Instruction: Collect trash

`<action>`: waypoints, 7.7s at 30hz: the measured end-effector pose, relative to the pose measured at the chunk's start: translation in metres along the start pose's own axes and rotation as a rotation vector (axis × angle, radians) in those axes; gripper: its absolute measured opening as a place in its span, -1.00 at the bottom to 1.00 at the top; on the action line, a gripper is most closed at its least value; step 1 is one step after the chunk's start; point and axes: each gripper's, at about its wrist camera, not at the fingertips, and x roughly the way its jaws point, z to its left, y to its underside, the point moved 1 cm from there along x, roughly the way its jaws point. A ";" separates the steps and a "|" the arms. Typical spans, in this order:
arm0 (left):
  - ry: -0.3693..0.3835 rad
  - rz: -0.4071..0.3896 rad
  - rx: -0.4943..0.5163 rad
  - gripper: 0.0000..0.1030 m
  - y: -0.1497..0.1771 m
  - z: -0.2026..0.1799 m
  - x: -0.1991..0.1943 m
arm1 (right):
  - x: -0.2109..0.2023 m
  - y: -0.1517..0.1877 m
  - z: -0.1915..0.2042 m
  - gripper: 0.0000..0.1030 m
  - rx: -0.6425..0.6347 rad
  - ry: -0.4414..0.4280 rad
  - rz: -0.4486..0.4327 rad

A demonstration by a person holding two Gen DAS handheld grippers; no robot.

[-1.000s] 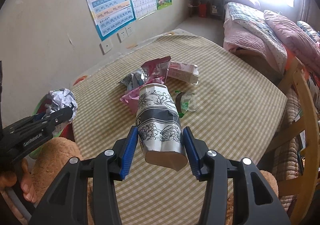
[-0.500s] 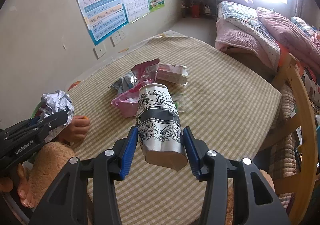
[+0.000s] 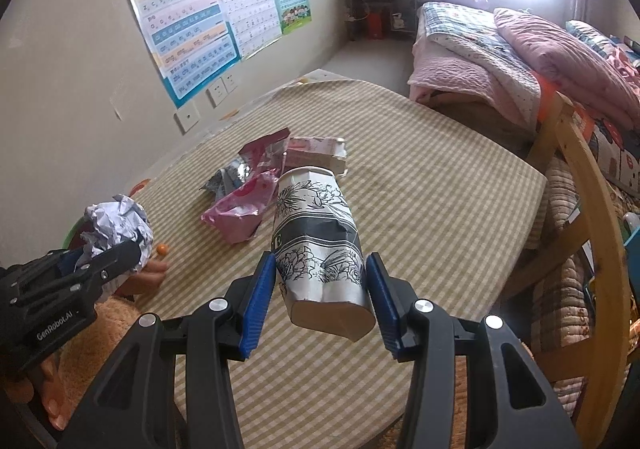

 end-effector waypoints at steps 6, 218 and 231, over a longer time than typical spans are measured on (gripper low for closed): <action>0.015 -0.001 0.031 -0.24 0.000 -0.013 -0.001 | 0.000 0.000 -0.005 -0.12 0.010 0.003 -0.002; -0.129 -0.113 -0.115 -0.54 -0.012 0.046 -0.037 | -0.021 -0.034 0.067 -0.54 -0.141 -0.128 -0.034; -0.332 -0.065 -0.327 -0.54 0.032 0.165 -0.050 | 0.015 -0.046 0.191 -0.53 -0.280 -0.351 0.039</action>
